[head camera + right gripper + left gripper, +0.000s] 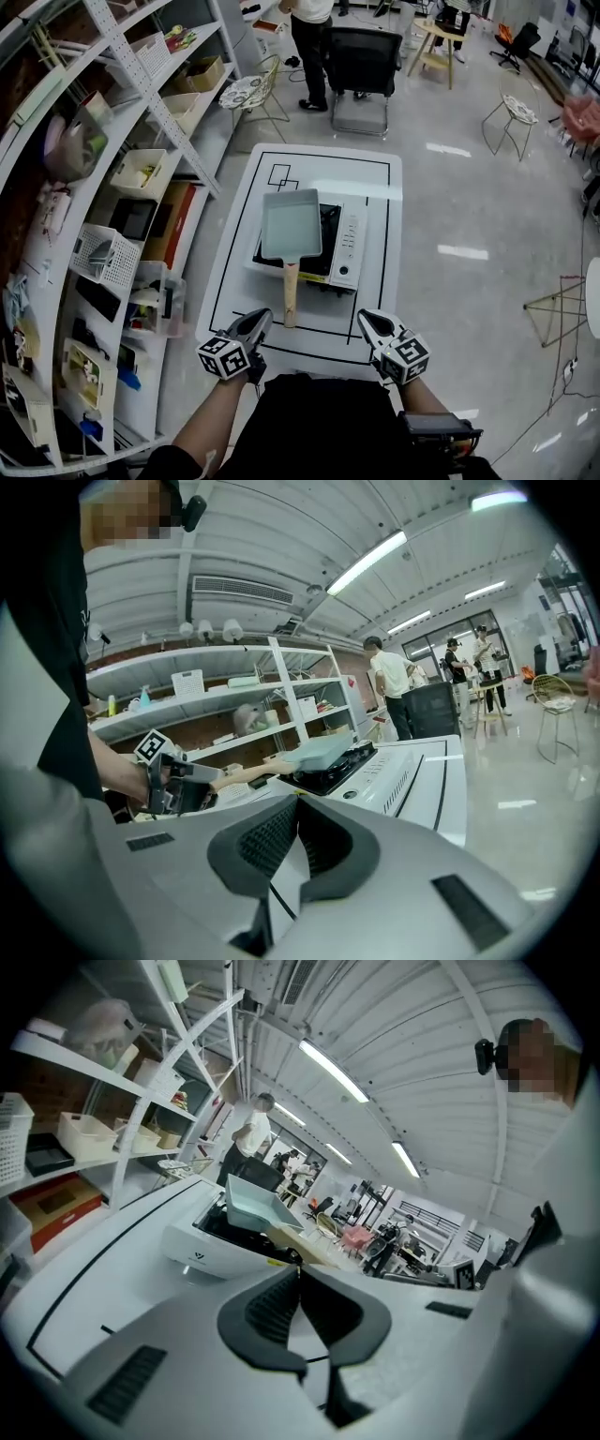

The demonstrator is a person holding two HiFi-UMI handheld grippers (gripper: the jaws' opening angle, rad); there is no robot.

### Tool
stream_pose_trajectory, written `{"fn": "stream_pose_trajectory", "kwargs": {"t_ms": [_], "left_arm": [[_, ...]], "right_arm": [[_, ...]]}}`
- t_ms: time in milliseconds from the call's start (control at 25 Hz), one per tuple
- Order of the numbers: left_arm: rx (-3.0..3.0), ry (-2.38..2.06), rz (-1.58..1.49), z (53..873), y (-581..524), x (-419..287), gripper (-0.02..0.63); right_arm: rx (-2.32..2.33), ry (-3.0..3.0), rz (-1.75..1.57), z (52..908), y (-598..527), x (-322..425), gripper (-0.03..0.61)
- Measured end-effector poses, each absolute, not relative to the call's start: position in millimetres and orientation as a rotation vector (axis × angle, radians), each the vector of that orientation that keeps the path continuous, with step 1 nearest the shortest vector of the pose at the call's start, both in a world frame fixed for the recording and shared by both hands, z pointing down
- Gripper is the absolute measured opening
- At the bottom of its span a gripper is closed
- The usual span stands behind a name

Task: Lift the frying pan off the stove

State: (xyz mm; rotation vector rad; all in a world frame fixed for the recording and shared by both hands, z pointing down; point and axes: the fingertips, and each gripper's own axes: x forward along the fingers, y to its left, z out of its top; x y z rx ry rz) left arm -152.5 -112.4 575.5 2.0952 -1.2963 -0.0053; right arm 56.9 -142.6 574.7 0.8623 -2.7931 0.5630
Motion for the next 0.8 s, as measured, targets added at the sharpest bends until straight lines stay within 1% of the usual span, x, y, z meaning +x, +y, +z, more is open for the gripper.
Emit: {"fn": "stream_pose_trajectory", "kwargs": {"t_ms": [800], "left_arm": [[1.894, -1.018, -0.273, 578, -160, -155, 0.015]], "right_arm": [[0.943, -2.743, 0.538, 572, -154, 38, 0.025]]}}
